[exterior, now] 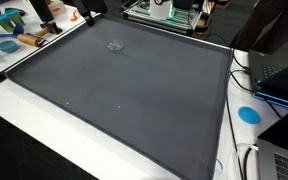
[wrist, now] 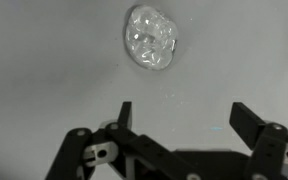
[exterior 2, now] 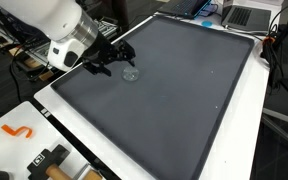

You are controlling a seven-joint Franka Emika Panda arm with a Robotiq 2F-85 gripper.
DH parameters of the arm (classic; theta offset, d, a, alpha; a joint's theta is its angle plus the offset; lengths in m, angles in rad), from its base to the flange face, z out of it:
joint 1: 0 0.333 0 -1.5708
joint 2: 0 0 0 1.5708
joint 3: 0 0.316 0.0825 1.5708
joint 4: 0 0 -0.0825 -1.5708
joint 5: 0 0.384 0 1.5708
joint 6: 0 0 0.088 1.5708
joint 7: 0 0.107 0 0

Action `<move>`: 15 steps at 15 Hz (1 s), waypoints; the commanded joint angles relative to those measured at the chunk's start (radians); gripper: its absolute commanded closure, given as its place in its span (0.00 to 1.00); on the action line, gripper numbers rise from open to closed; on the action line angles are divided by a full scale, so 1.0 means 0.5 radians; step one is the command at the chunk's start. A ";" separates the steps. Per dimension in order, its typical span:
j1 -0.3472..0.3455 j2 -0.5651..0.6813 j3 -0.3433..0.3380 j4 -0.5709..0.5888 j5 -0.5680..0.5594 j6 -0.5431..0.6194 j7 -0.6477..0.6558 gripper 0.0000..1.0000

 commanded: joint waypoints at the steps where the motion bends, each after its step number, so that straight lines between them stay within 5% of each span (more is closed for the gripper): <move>1: -0.049 -0.063 -0.031 -0.123 0.162 0.024 -0.241 0.00; 15: -0.067 -0.016 -0.072 -0.166 0.377 0.017 -0.545 0.00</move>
